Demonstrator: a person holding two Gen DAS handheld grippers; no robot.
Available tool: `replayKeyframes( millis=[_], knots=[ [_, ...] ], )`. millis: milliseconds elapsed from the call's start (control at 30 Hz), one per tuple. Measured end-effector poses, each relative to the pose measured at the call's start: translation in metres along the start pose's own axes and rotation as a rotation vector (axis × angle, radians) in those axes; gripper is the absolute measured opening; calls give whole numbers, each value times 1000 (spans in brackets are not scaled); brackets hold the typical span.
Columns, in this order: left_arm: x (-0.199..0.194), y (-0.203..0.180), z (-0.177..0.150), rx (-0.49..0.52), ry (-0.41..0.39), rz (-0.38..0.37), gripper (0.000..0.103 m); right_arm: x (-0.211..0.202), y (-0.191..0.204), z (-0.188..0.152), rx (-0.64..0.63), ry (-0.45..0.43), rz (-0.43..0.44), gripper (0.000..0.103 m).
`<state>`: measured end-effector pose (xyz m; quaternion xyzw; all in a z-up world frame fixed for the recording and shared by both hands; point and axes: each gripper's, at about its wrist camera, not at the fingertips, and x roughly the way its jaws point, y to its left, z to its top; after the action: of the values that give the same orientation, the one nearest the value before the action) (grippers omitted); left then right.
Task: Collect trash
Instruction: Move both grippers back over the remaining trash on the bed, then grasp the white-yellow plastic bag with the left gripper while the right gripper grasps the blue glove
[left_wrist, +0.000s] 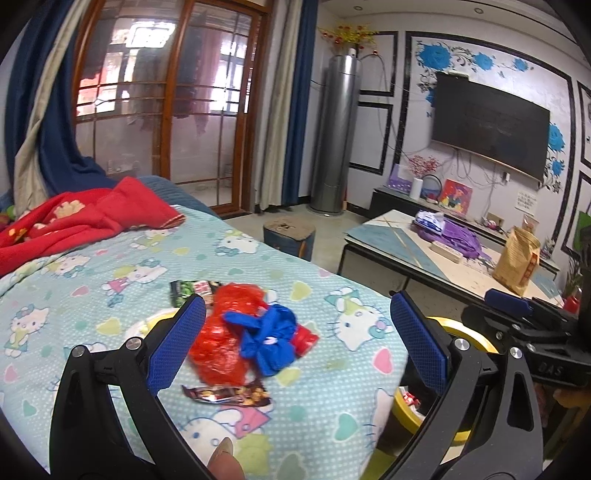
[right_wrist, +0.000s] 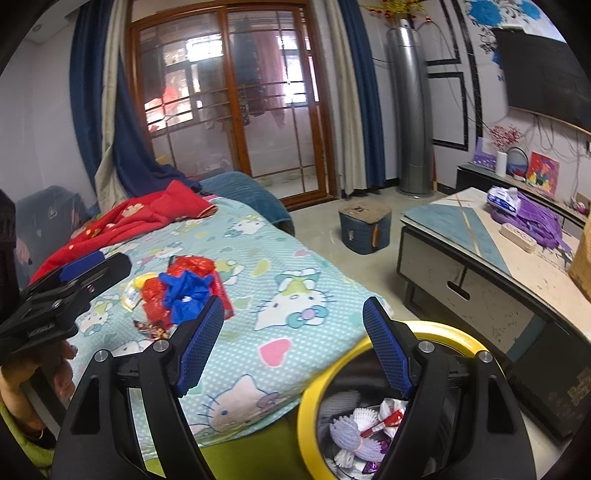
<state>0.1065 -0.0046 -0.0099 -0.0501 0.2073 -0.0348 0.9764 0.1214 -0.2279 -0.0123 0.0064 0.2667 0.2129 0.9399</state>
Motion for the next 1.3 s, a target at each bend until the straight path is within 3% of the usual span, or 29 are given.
replayKeyframes(
  millis=[567, 733, 967, 1167, 1300],
  knots=[
    [-1, 74, 0, -112, 9, 147, 92, 39, 66, 5, -125, 67, 93, 75],
    [11, 100, -8, -133, 62, 215, 92, 64, 82, 7, -157, 101, 120, 75],
    [30, 130, -20, -185, 156, 241, 92, 105, 104, 5, -196, 173, 160, 75],
    [46, 143, -32, -230, 226, 223, 91, 135, 116, 2, -223, 223, 177, 62],
    [55, 149, -38, -261, 262, 202, 84, 149, 120, -3, -240, 262, 189, 51]
  ],
)
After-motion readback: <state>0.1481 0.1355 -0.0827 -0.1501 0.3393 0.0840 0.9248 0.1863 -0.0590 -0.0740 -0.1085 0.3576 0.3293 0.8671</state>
